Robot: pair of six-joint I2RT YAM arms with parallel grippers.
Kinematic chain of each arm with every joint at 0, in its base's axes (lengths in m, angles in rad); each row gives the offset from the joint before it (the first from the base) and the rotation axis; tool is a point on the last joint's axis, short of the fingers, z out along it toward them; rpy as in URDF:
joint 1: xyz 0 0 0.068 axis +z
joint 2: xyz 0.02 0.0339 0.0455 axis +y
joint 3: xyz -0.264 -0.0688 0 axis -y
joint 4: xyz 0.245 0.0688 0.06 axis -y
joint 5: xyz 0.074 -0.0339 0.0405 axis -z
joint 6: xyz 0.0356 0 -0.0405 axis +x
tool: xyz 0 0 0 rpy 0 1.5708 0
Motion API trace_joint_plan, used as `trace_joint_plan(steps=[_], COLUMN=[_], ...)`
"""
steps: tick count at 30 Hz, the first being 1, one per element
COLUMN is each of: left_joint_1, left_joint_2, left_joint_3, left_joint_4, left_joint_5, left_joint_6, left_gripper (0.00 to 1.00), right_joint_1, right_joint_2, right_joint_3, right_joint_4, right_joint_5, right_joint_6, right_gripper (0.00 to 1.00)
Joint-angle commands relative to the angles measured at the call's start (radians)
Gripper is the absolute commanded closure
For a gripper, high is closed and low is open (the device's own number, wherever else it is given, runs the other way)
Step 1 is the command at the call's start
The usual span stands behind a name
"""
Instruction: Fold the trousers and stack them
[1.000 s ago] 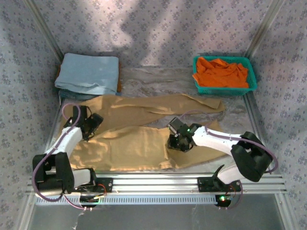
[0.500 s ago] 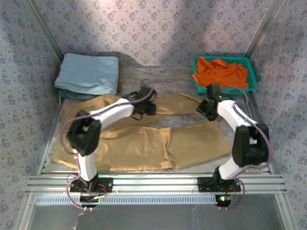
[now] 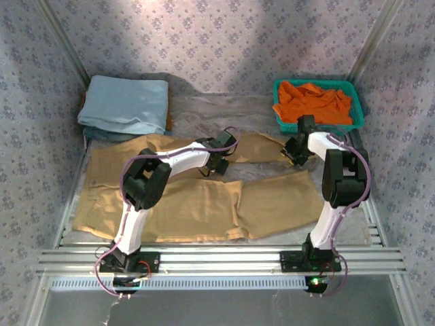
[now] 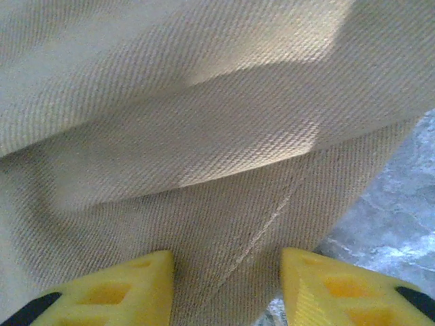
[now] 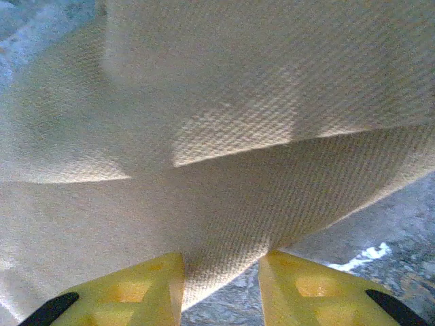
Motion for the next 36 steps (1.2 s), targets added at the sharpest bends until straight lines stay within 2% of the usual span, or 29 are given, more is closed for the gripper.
trace_joint_plan(steps=[1,3,5,7,8,9,12,21,23,26,28,30,32,33,36], left_joint_1=[0.003,0.002,0.003,0.003,0.003,0.002,0.002,0.002,0.003,0.002,0.002,0.001,0.002,0.001,0.001], left_joint_2=[-0.004,-0.016,-0.026,-0.039,-0.052,-0.065,-0.101,-0.337,-0.381,-0.424,-0.438,-0.445,-0.445,-0.443,-0.437], left_joint_3=[-0.029,-0.054,-0.072,-0.09,-0.103,-0.117,-0.152,-0.278,-0.303,-0.33,-0.343,-0.356,-0.364,-0.364,-0.373], left_joint_4=[0.02,0.039,0.045,0.049,0.053,0.058,0.061,0.061,0.061,0.055,0.049,0.05,0.048,0.047,0.055], left_joint_5=[-0.027,-0.027,-0.027,-0.029,-0.036,-0.041,-0.052,-0.02,-0.003,0.042,0.078,0.109,0.135,0.147,0.181], left_joint_6=[0.04,0.051,0.063,0.076,0.079,0.087,0.113,0.124,0.122,0.118,0.116,0.11,0.103,0.1,0.087], left_gripper=[0.66,0.76,0.83,0.92,1.0,1.0,1.0,1.0,1.0,1.0,1.0,1.0,1.0,1.0,1.0], right_joint_1=[-0.004,-0.004,-0.006,-0.007,-0.008,-0.01,-0.011,-0.012,-0.012,-0.008,0.002,0.013,0.018,0.016,0.0], right_joint_2=[0.018,0.039,0.069,0.089,0.085,0.072,0.013,-0.202,-0.186,-0.083,0.027,0.15,0.186,0.175,0.112], right_joint_3=[0.035,0.056,0.072,0.077,0.067,0.051,0.026,0.074,0.128,0.244,0.356,0.497,0.547,0.54,0.495], right_joint_4=[-0.001,-0.013,-0.025,-0.03,-0.02,-0.008,0.003,-0.083,-0.108,-0.164,-0.217,-0.313,-0.346,-0.339,-0.336], right_joint_5=[-0.012,-0.005,-0.01,-0.021,-0.024,-0.026,-0.024,-0.018,-0.02,-0.065,-0.111,-0.123,-0.09,-0.065,-0.037], right_joint_6=[-0.004,-0.007,-0.011,-0.015,-0.013,-0.01,-0.015,-0.066,-0.081,-0.114,-0.15,-0.186,-0.195,-0.192,-0.194], right_gripper=[0.6,0.55,0.56,0.7,0.81,0.89,1.0,1.0,1.0,1.0,0.92,0.67,0.55,0.51,0.48])
